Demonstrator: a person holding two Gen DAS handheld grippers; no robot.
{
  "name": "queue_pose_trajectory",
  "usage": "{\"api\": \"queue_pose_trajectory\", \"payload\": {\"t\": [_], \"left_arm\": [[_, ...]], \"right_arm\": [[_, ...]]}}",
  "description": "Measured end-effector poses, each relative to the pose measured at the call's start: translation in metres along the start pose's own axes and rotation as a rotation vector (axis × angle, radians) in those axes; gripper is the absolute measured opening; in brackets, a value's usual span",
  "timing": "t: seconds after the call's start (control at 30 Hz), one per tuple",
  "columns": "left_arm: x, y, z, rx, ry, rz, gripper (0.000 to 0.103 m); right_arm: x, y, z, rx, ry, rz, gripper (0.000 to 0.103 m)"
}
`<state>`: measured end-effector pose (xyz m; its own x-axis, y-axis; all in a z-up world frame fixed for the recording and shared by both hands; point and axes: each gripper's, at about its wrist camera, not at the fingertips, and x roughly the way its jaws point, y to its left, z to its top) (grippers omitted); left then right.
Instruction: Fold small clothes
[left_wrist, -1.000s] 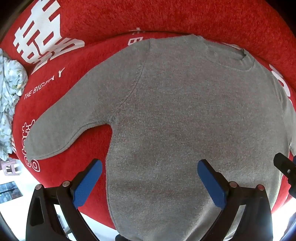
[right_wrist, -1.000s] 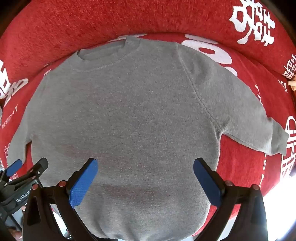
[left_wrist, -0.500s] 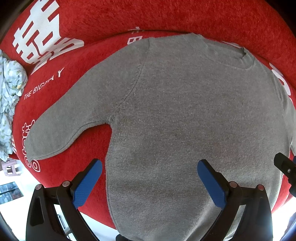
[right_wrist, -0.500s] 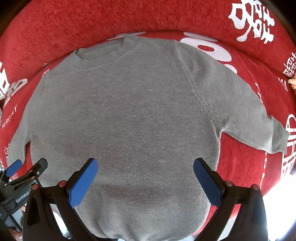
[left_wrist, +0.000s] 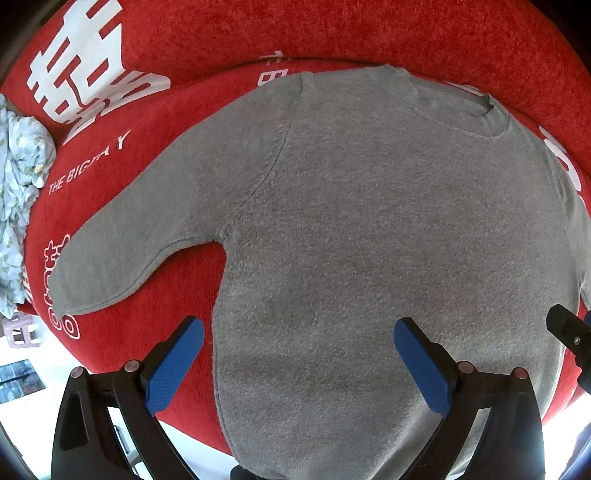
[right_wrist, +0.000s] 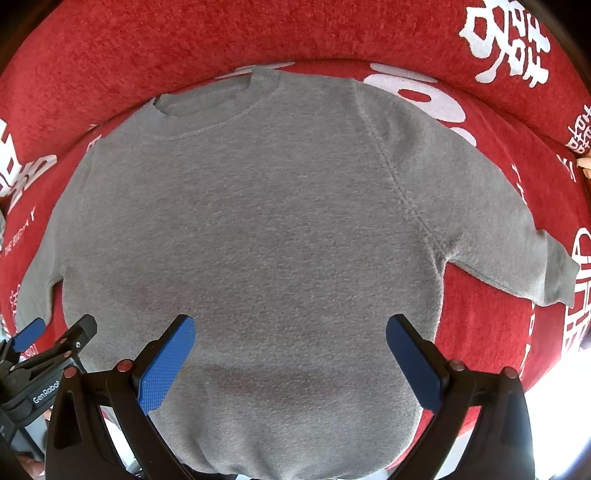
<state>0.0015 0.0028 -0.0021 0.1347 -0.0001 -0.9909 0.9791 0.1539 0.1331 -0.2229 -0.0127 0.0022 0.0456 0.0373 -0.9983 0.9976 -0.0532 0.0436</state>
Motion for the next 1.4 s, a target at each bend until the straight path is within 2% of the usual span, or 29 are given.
{"api": "queue_pose_trajectory", "payload": {"t": [0.6, 0.87, 1.0, 1.3, 1.4], "left_arm": [[0.0, 0.002, -0.008, 0.002, -0.012, 0.004, 0.103], [-0.004, 0.002, -0.01, 0.001, -0.056, 0.011, 0.103], [-0.003, 0.002, -0.009, 0.005, -0.017, 0.003, 0.103], [-0.005, 0.0, -0.007, 0.012, -0.016, -0.012, 0.103], [-0.004, 0.003, -0.006, 0.014, 0.01, -0.023, 0.103]], "right_arm": [[-0.002, 0.005, -0.002, -0.006, -0.002, 0.001, 0.103], [-0.003, 0.006, -0.003, -0.005, -0.002, 0.0, 0.103], [-0.003, 0.007, -0.003, -0.006, -0.001, 0.0, 0.103], [-0.004, 0.011, -0.004, -0.008, -0.004, -0.003, 0.103], [-0.005, 0.011, -0.004, -0.008, -0.004, -0.004, 0.103]]}}
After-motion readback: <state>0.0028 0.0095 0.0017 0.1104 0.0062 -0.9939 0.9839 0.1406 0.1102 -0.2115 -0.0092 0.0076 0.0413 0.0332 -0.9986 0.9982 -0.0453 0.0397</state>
